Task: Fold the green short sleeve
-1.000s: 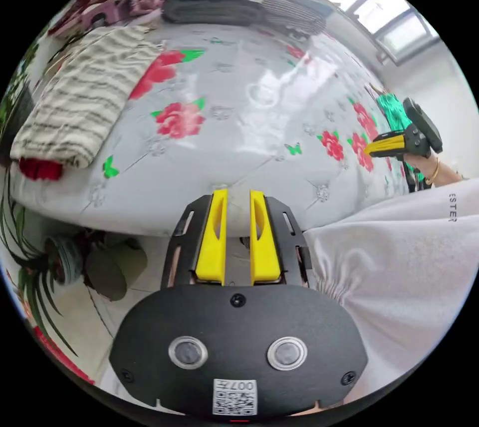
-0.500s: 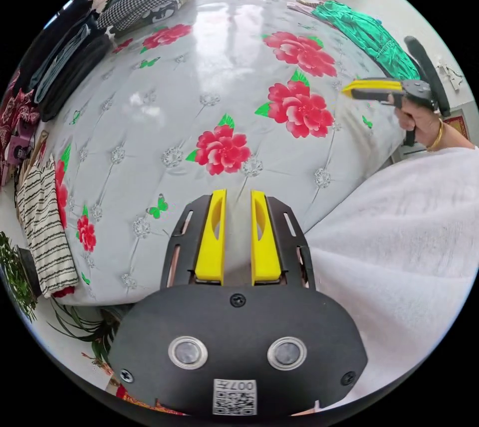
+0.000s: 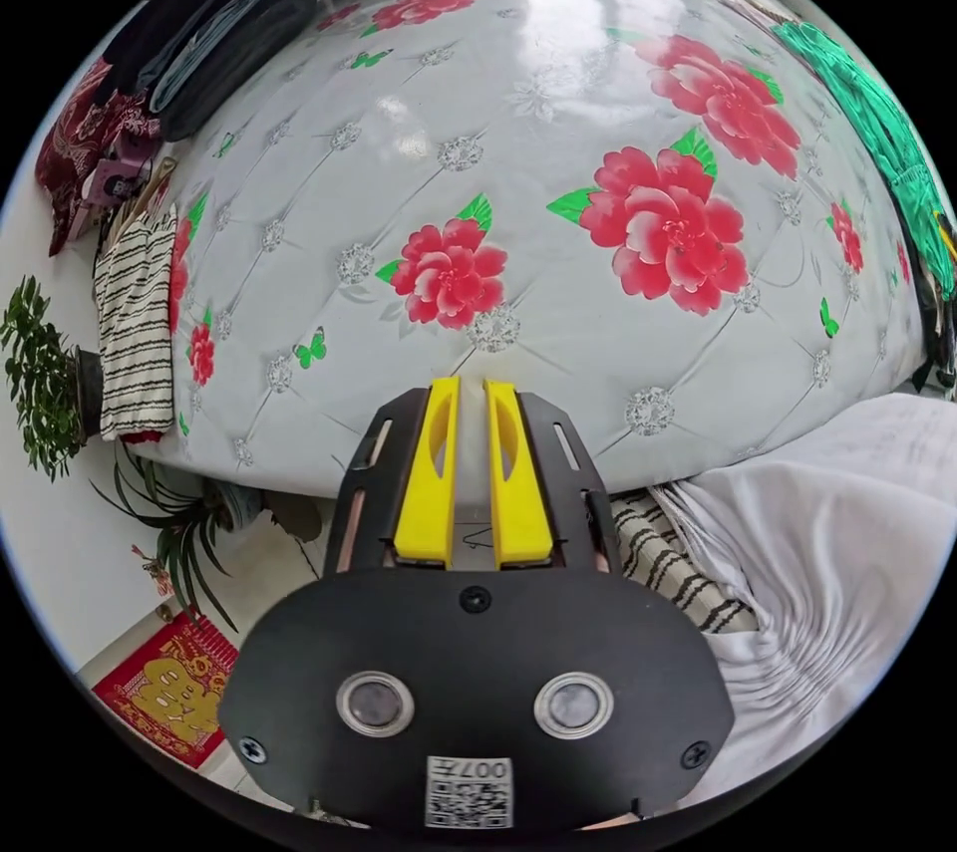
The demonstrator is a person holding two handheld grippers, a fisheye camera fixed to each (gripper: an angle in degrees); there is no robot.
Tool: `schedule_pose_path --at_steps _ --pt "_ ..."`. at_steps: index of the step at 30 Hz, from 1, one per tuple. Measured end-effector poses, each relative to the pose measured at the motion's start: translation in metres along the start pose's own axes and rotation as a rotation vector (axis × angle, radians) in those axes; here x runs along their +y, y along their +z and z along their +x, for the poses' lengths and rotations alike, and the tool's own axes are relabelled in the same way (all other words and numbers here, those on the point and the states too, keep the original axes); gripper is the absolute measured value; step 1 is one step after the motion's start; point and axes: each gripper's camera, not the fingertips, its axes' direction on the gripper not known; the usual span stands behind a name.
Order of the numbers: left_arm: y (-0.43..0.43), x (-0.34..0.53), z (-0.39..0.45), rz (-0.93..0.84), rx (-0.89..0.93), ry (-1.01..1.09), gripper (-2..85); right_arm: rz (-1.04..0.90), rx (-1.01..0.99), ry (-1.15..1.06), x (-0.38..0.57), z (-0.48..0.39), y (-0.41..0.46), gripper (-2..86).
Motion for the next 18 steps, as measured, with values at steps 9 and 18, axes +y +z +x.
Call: schedule_pose_path --at_steps 9,18 --pt "0.01 -0.021 0.011 -0.081 -0.018 -0.146 3.1 -0.062 0.039 -0.033 -0.038 -0.022 0.027 3.6" --pt "0.015 -0.007 0.003 -0.03 -0.005 -0.146 0.3 0.065 -0.614 -0.276 0.102 -0.106 -0.102 -0.2"
